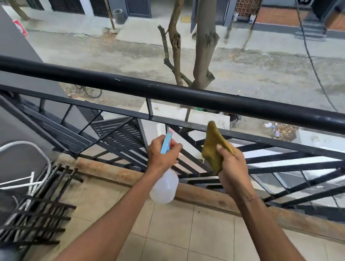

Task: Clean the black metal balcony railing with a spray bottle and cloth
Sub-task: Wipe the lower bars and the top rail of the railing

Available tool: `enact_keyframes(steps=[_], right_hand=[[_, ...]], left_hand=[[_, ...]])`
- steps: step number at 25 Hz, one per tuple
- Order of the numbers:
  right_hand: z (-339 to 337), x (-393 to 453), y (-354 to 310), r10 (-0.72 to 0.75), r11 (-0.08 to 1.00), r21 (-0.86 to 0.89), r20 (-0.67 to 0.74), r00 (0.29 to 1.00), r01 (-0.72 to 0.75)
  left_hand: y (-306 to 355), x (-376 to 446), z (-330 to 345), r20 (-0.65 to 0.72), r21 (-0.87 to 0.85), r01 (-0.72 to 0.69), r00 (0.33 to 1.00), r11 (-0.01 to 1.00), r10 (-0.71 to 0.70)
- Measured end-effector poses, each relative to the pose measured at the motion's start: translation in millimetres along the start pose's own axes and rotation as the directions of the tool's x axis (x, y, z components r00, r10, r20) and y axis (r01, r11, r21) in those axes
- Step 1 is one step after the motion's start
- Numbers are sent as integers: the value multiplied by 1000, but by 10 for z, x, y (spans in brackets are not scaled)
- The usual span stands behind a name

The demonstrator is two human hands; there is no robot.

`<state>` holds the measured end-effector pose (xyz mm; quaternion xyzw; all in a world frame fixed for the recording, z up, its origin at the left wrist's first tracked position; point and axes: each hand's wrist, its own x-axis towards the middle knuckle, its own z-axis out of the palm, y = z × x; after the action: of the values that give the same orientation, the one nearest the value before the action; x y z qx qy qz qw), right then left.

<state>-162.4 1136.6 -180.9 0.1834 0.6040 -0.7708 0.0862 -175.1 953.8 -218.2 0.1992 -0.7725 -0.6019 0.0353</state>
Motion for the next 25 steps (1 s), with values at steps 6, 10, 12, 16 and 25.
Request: enact_keyframes(steps=[6,10,12,16,25], right_hand=[[158,13,-293,-6,994,112,-67,998,14],[100,99,-351,18,995,104,-81,997,-10],[88,174,-322,41,996,80,-68,997,-35],[136,260,-264,57,998,-9,-31,998,-57],[121,56,-255,29,999,23,-186,982,-25]], left_hand=[[50,141,-185,-61,81,108,993,991,-103],[-61,214,-258,-34,47,161,987,986,-159],[-46,237,-265,-51,72,167,985,983,-164],[-62,254,-277,-77,105,159,985,982,-152],[-48,366,-233,131,180,86,985,980,-111]])
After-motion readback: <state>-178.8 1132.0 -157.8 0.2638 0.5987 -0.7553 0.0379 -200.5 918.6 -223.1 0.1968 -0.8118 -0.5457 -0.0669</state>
